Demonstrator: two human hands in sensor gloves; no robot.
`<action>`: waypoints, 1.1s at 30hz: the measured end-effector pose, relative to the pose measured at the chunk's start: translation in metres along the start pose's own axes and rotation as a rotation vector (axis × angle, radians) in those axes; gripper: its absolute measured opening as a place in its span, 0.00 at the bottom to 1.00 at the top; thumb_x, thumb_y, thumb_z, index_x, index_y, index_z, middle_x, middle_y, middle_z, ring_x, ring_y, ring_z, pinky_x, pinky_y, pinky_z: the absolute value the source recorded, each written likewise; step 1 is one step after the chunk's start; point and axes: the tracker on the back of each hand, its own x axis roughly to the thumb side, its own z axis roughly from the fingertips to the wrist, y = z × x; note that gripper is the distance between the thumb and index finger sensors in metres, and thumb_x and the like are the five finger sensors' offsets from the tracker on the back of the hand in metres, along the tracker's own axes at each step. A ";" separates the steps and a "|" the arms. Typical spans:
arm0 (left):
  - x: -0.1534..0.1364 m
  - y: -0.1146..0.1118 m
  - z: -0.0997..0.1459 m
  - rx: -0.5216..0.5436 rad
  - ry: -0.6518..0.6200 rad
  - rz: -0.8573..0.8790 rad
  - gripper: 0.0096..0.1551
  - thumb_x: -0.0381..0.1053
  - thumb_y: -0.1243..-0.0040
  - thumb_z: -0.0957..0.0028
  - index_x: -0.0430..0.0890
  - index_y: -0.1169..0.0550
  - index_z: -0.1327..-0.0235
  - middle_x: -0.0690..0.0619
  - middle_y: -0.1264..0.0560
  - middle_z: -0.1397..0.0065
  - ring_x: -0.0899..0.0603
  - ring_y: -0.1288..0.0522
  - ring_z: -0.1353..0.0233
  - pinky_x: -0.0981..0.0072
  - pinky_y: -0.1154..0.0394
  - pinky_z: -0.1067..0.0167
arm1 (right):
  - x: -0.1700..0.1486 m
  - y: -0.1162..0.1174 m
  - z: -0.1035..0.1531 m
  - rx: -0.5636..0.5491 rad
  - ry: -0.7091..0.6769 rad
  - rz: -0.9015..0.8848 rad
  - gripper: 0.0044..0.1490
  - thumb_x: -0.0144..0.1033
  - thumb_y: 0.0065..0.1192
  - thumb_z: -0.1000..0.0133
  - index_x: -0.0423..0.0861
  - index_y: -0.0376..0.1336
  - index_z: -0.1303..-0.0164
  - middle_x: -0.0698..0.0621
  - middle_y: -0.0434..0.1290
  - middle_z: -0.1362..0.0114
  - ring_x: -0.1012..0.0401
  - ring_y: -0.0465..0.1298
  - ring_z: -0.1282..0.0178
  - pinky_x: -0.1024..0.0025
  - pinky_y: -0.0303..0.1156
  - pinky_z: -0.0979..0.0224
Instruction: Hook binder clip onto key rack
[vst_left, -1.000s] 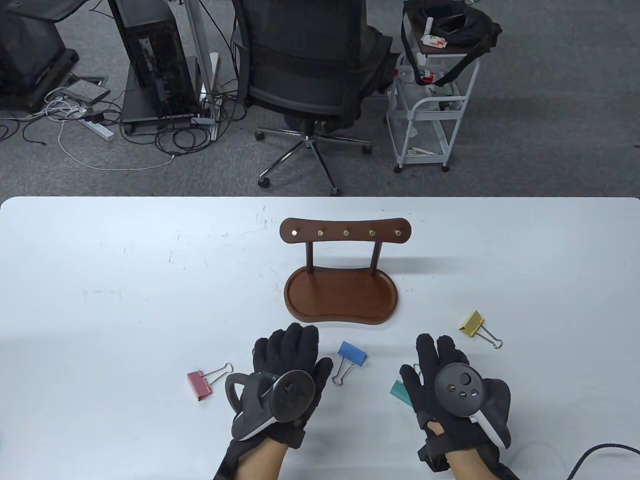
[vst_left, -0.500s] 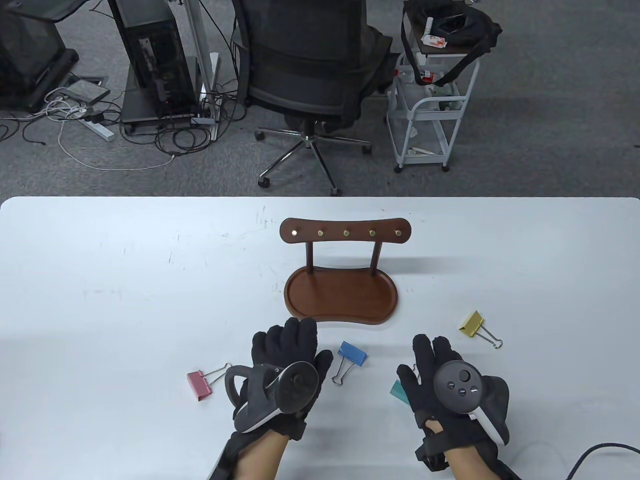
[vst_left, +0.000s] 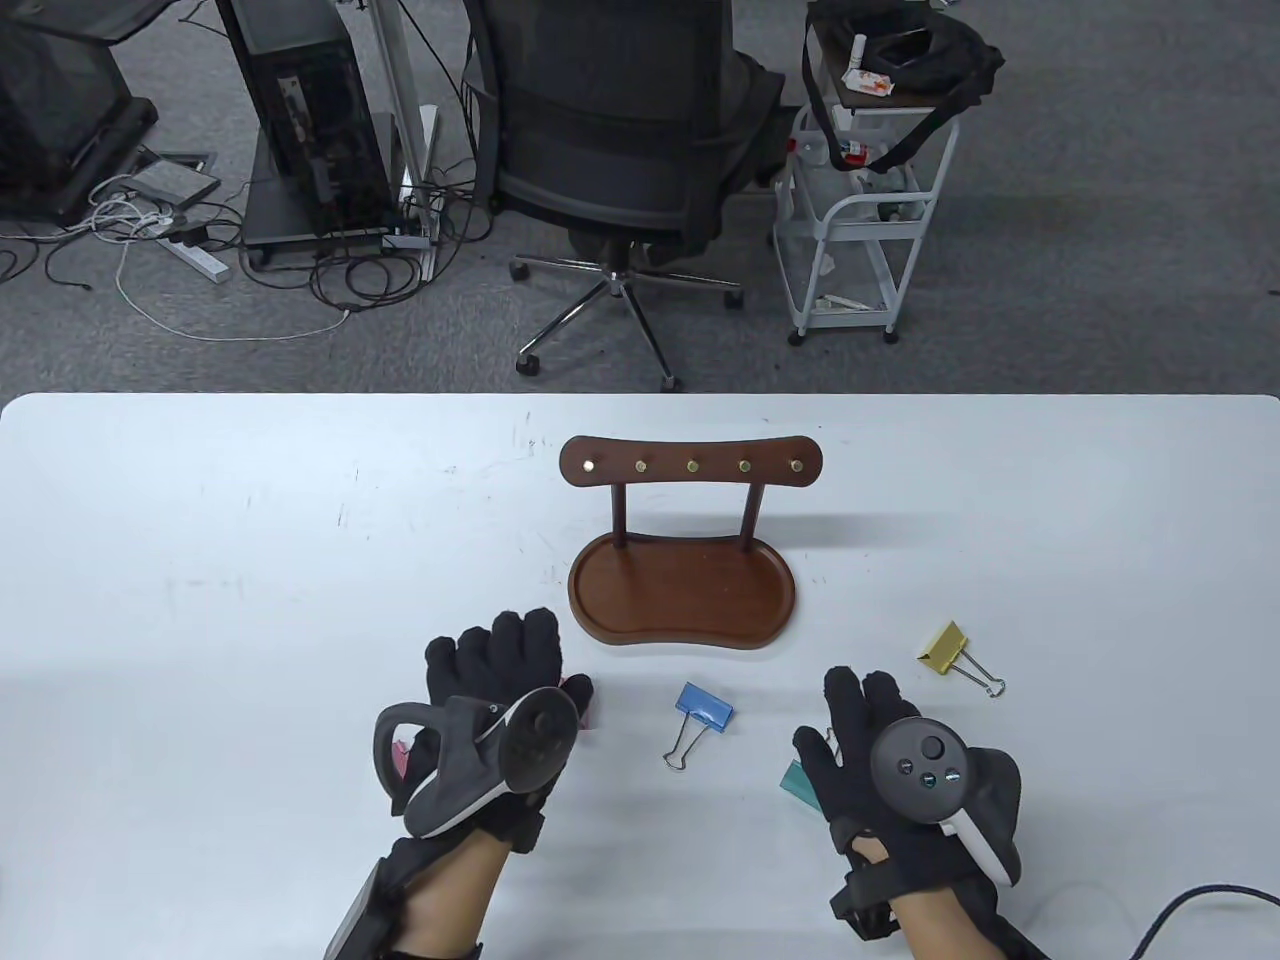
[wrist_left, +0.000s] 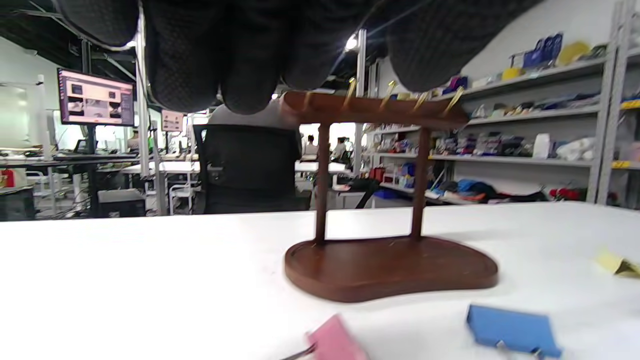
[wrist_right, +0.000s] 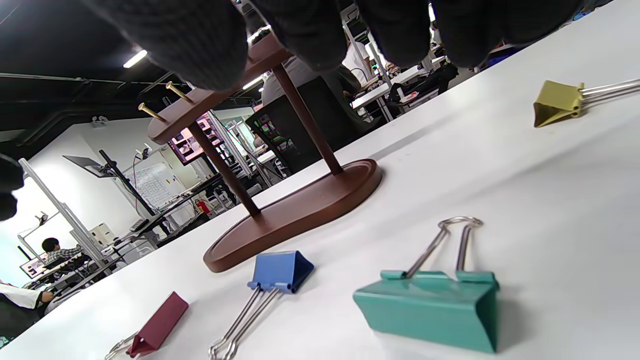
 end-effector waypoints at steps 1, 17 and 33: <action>-0.003 -0.002 0.000 -0.010 0.008 -0.002 0.44 0.60 0.37 0.39 0.33 0.28 0.18 0.29 0.26 0.22 0.19 0.27 0.28 0.19 0.40 0.31 | 0.000 0.000 0.000 0.002 0.001 -0.003 0.48 0.52 0.57 0.36 0.36 0.52 0.12 0.22 0.52 0.15 0.24 0.56 0.24 0.28 0.55 0.29; -0.097 -0.062 0.032 -0.349 0.079 -0.098 0.47 0.60 0.35 0.41 0.34 0.31 0.16 0.30 0.28 0.19 0.19 0.30 0.24 0.17 0.44 0.31 | -0.002 0.003 -0.003 0.038 -0.003 -0.026 0.48 0.52 0.57 0.36 0.35 0.52 0.12 0.23 0.53 0.15 0.24 0.57 0.24 0.28 0.56 0.29; -0.100 -0.094 0.032 -0.494 0.009 -0.208 0.47 0.56 0.32 0.43 0.36 0.32 0.15 0.32 0.31 0.17 0.21 0.30 0.23 0.18 0.43 0.30 | -0.002 0.005 -0.002 0.052 -0.002 -0.027 0.48 0.52 0.57 0.36 0.35 0.53 0.13 0.23 0.53 0.15 0.24 0.57 0.24 0.28 0.56 0.30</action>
